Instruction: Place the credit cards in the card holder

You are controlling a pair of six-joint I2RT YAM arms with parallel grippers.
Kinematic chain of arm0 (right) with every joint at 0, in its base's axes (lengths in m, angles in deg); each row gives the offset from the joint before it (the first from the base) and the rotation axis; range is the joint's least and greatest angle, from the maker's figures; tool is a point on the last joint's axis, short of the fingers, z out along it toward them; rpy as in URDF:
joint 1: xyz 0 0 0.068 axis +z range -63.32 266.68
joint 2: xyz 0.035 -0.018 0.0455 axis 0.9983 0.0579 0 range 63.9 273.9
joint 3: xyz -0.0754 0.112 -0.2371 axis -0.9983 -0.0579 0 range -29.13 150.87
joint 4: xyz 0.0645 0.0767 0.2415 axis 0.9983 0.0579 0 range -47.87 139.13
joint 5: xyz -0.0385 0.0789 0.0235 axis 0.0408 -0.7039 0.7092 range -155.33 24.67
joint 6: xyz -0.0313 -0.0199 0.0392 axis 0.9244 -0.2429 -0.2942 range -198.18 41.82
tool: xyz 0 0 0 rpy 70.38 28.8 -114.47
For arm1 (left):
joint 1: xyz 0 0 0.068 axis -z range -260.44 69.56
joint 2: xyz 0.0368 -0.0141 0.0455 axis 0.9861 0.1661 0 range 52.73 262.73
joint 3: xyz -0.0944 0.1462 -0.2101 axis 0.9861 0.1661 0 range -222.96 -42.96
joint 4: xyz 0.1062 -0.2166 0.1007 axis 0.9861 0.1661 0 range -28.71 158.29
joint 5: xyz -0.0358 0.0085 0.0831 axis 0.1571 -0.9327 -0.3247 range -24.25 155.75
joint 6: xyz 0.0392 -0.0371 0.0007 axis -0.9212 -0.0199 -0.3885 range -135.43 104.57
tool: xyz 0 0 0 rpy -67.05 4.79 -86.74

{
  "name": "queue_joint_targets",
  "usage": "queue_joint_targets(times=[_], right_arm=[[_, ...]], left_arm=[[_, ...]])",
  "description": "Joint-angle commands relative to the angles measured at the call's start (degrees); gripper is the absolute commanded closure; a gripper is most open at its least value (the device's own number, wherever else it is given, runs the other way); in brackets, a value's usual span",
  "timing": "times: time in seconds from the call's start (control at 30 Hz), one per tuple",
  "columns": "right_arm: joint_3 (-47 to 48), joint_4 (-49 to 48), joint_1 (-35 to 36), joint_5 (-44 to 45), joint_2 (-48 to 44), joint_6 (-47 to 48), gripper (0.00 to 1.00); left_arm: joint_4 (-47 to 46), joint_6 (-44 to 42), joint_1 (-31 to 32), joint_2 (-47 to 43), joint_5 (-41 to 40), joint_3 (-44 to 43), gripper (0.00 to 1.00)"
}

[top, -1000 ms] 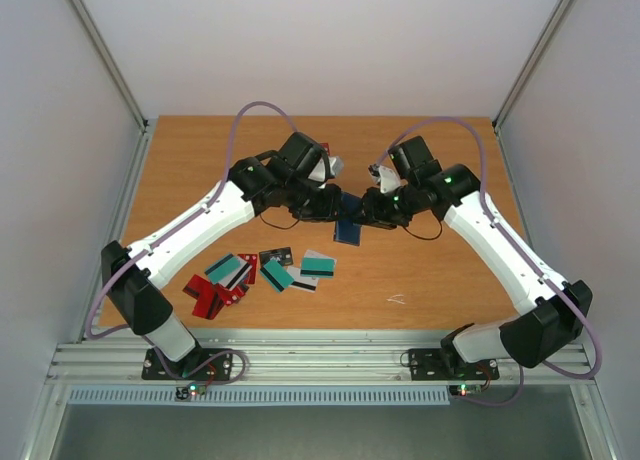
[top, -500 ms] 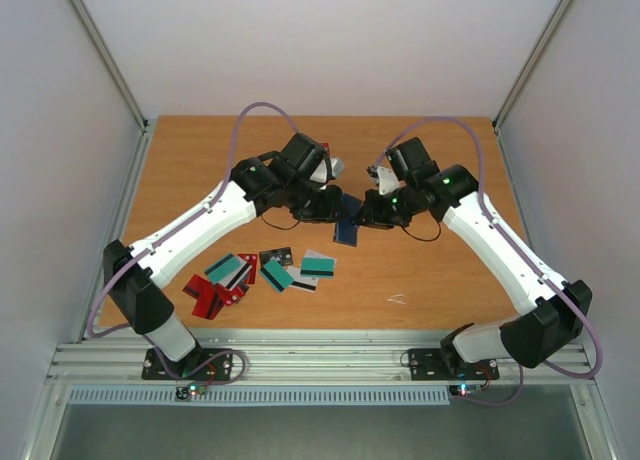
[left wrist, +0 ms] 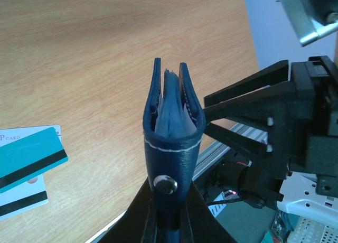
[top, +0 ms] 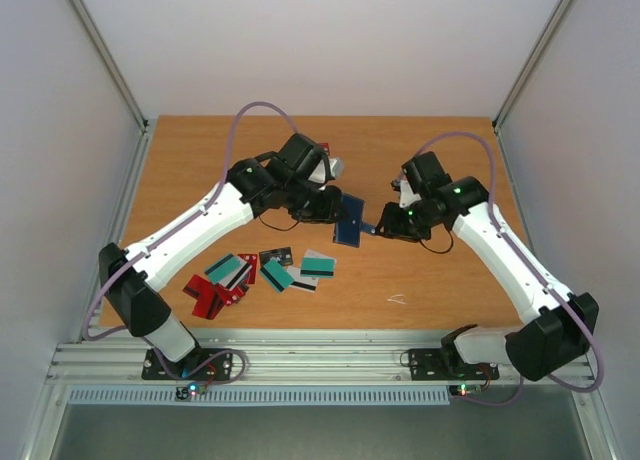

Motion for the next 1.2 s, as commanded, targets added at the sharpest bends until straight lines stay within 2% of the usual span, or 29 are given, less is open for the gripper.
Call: queue_joint_targets(times=[0.0, 0.13, 0.33, 0.53, 0.67, 0.77, 0.87, 1.0, 1.17], right_arm=[[-0.9, 0.9, -2.6, -1.7, -4.9, 0.0, 0.61], [-1.8, -2.7, -3.9, -9.2, -9.0, -0.7, 0.51], [1.8, -5.4, -4.6, -18.0, -12.1, -1.4, 0.47], [6.3, -10.3, -7.1, -28.5, -11.1, -7.0, 0.34], [8.5, -17.4, -8.0, -36.7, -10.2, -12.1, 0.21], [10.5, -19.6, -8.2, -37.1, -9.5, -14.1, 0.17], [13.6, -15.9, -8.8, -34.2, -7.6, -14.1, 0.17], [17.4, -10.2, -9.5, -31.4, -4.2, -11.2, 0.23], [18.9, -11.6, -14.0, -33.2, -3.2, -12.2, 0.32]], left_arm=[[-0.4, -1.5, -0.5, -3.0, -0.5, -1.2, 1.00], [0.9, -2.3, -1.1, -3.2, -0.3, -2.6, 1.00], [0.3, -2.0, -3.7, -4.4, 1.0, -3.3, 1.00], [-6.3, 1.6, -9.5, -5.1, 12.8, -4.5, 1.00], [-13.2, 7.1, -12.3, -4.8, 20.6, -4.7, 1.00], [-18.7, 11.3, -13.2, -3.6, 25.4, -5.6, 1.00], [-23.0, 14.9, -13.3, -2.4, 28.6, -7.7, 1.00], [-27.0, 18.1, -13.3, -1.4, 31.1, -9.2, 1.00], [-33.5, 22.6, -13.4, -1.4, 33.6, -7.9, 1.00]])
